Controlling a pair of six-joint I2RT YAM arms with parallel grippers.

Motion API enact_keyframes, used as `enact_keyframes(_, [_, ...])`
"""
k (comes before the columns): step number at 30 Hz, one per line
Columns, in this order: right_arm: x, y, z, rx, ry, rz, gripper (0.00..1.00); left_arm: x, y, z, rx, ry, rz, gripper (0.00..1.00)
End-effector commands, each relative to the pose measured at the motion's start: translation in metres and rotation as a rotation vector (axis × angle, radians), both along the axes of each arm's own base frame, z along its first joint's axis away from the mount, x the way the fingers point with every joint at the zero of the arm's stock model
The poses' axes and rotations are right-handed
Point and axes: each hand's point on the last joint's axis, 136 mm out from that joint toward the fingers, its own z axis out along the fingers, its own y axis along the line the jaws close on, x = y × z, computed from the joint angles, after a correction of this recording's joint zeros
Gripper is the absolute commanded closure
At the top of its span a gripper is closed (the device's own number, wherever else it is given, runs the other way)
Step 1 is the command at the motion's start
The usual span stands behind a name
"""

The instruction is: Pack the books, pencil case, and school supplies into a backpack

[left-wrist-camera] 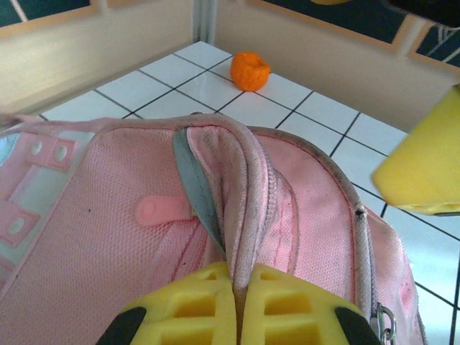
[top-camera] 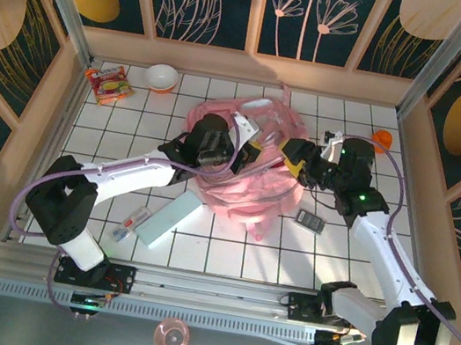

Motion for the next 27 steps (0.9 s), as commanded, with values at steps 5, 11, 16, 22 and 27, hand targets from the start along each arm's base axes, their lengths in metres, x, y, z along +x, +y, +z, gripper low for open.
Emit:
enact_keyframes(5, [0.015, 0.001, -0.014, 0.024, 0.070, -0.058, 0.33, -0.017, -0.002, 0.097, -0.177, -0.310, -0.096, 1.00])
enact_keyframes(11, [0.018, 0.000, -0.026, 0.035, 0.094, -0.079, 0.31, -0.020, 0.005, 0.090, -0.134, -0.328, -0.113, 1.00])
enact_keyframes(16, [0.023, 0.010, -0.022, 0.074, 0.079, -0.078, 0.34, -0.032, 0.001, 0.091, -0.141, -0.341, -0.190, 1.00])
enact_keyframes(22, [0.024, 0.022, -0.017, 0.116, 0.056, -0.096, 0.74, -0.026, -0.001, 0.082, -0.095, -0.316, -0.178, 1.00])
enact_keyframes(27, [0.021, 0.016, -0.001, 0.168, -0.012, -0.206, 1.00, 0.007, 0.033, 0.079, -0.056, -0.096, 0.146, 0.78])
